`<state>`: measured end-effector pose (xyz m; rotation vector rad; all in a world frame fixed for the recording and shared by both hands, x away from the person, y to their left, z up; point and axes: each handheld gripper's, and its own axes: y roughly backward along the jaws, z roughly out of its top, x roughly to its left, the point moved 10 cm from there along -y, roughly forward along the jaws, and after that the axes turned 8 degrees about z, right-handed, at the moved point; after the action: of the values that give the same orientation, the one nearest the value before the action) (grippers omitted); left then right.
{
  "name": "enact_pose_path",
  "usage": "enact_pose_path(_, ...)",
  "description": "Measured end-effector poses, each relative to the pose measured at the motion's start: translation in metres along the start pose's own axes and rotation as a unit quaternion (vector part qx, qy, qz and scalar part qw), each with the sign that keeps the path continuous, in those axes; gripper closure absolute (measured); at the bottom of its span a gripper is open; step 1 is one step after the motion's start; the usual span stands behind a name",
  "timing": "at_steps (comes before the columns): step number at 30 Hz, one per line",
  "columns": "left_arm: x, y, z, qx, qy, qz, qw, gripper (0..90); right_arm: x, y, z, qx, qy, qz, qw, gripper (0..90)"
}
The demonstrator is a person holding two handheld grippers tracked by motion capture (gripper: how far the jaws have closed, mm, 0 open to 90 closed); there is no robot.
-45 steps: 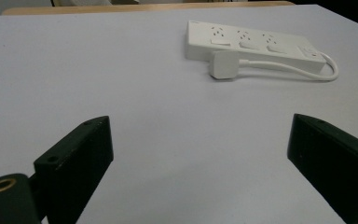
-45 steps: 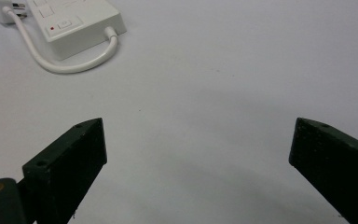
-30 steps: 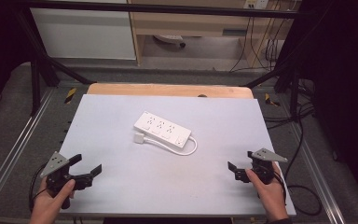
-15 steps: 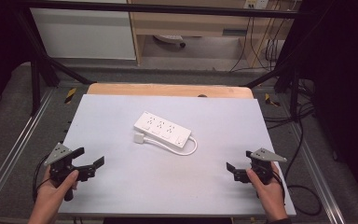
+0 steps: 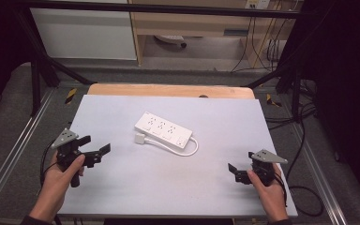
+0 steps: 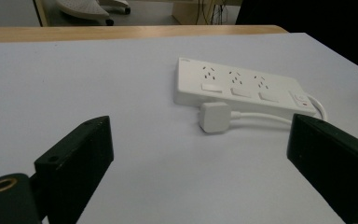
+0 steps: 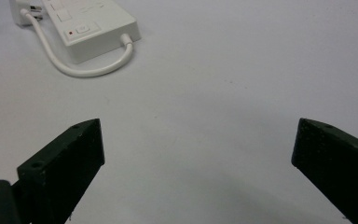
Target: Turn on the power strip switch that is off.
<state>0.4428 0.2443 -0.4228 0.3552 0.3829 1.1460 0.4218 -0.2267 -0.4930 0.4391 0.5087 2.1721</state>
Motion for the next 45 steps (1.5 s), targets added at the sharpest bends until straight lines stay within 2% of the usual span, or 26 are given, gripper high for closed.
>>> enact_pose_path(4,-0.005,-0.010,0.007,0.006,-0.008,-0.002,0.9999,7.0,0.002,-0.001,-0.001,0.005,0.008,0.004,0.9999,2.7)
enact_pose_path(14,-0.019,-0.023,0.022,0.007,-0.020,-0.007,0.9998,7.0,0.000,0.000,0.000,0.000,0.002,0.002,1.0000,2.6)
enact_pose_path(22,-0.031,-0.034,0.033,0.003,-0.021,-0.013,0.9997,6.6,0.001,0.000,0.001,-0.003,0.003,0.008,1.0000,2.6)
enact_pose_path(28,-0.031,-0.042,0.034,0.002,-0.025,-0.013,0.9996,6.6,0.003,0.000,0.001,-0.001,0.009,0.012,0.9999,2.5)
enact_pose_path(33,-0.030,-0.048,0.035,0.001,-0.021,-0.013,0.9997,6.6,0.004,-0.001,0.000,0.001,0.009,0.013,0.9999,2.5)
enact_pose_path(42,-0.030,-0.059,0.044,-0.007,-0.017,-0.014,0.9997,6.7,0.004,0.000,0.001,-0.002,0.008,0.011,0.9999,2.5)
enact_pose_path(45,-0.029,-0.064,0.049,-0.015,-0.022,-0.006,0.9996,6.8,0.004,0.000,0.001,-0.001,0.008,0.011,0.9999,2.6)
